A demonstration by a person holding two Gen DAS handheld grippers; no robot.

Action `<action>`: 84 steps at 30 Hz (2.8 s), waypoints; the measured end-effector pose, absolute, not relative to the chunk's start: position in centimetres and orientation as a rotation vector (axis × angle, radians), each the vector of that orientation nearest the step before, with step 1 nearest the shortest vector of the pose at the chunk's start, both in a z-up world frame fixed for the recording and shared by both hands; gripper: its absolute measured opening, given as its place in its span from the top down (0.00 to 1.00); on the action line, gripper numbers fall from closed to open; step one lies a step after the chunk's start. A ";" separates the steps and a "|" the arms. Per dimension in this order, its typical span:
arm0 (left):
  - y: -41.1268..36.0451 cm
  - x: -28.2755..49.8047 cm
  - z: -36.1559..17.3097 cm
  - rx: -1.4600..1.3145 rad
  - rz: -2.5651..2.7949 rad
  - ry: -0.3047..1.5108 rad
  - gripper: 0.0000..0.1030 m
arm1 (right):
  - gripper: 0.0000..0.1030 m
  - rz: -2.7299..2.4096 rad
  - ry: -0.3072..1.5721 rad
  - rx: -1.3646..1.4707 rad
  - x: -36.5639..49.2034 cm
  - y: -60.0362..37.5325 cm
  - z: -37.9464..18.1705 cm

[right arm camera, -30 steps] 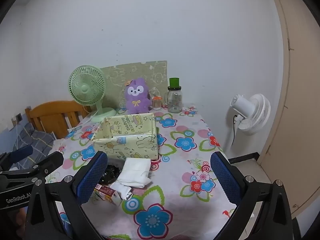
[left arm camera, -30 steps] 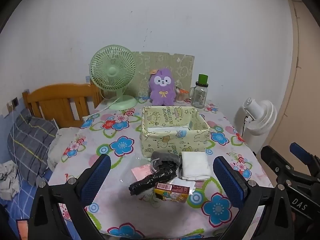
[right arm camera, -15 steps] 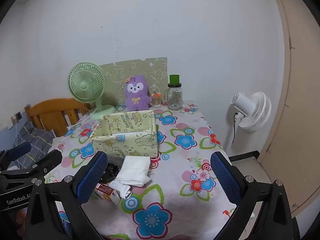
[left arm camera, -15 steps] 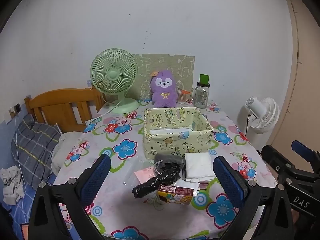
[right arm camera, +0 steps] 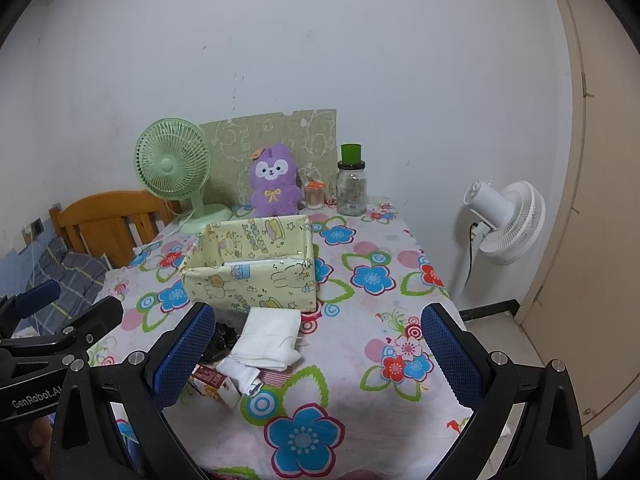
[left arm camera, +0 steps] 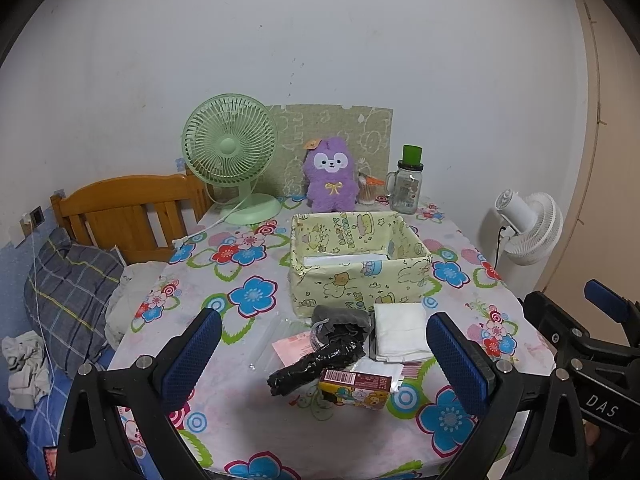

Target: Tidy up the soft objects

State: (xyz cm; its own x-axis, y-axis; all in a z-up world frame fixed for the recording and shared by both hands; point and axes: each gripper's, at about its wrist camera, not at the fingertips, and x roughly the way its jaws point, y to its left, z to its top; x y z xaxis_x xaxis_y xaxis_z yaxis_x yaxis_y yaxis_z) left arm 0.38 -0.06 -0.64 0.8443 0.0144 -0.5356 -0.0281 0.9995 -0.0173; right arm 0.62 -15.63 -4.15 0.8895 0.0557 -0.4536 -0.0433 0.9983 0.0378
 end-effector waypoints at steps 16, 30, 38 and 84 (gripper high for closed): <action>-0.2 0.4 -0.9 -0.016 0.014 0.559 0.00 | 0.00 0.032 0.481 0.022 0.7 -15.5 -4.2; -0.4 0.0 -0.8 -0.021 0.002 0.554 0.00 | 0.00 0.033 0.484 0.027 0.5 -15.5 -3.9; -0.5 -0.1 -0.8 -0.020 -0.002 0.552 0.00 | 0.00 0.032 0.491 0.029 0.6 -15.6 -4.0; 0.3 1.9 -1.9 -0.039 0.012 0.585 0.00 | 0.00 0.058 0.481 0.017 2.4 -15.0 -3.5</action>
State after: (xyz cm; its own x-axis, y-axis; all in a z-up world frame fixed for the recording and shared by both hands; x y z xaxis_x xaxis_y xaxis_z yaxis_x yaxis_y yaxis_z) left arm 1.86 0.33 -1.89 0.8335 0.0001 -0.5524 -0.0224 0.9992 -0.0336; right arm 2.39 -15.04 -3.48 0.8847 0.0602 -0.4622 -0.0522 0.9982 0.0300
